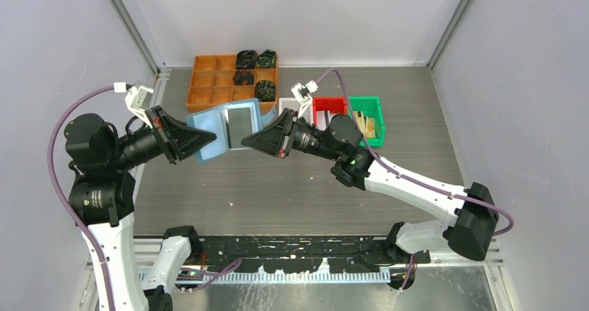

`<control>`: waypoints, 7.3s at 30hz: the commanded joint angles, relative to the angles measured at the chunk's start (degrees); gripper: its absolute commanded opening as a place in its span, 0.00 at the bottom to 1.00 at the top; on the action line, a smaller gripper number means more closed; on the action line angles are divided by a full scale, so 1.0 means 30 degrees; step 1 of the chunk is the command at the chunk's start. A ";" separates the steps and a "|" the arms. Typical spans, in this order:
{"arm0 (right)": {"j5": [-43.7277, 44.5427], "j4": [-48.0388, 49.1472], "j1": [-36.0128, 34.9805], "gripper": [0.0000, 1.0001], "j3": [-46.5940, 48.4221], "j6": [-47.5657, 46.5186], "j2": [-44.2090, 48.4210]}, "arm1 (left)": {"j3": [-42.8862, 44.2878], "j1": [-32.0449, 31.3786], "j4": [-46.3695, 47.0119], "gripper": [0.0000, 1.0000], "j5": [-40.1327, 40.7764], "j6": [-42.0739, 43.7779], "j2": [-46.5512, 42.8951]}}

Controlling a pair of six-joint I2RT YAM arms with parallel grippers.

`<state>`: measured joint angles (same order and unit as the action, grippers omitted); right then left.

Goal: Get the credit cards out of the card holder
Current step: Remove the credit card from the card holder.

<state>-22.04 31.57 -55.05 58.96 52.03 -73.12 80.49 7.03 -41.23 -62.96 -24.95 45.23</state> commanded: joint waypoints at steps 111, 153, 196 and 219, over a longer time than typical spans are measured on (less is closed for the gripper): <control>-0.7017 0.1092 0.1211 0.01 0.0546 0.2467 -0.0475 | -0.3007 -0.3141 0.2547 0.38 -0.1613 -0.0151 -0.0152; -1.0275 -2.2056 0.0606 0.01 1.3873 -1.3312 -0.4668 | -0.3619 -0.3278 -0.4859 0.48 -0.5376 0.4350 -0.0553; -0.3741 -0.3039 0.3189 0.53 0.2302 0.4473 -0.0316 | -0.6253 -0.3224 0.4947 0.00 0.6068 -0.3185 -0.0139; -0.3903 -0.3661 0.2763 0.49 0.2385 0.4763 -0.2291 | -0.5487 -0.3240 0.7408 0.00 0.4016 -0.6467 -0.0307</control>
<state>-34.13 18.57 -46.50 64.03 66.89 -79.53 61.10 -2.85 -24.71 -48.21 -41.78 45.25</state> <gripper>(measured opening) 0.488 0.059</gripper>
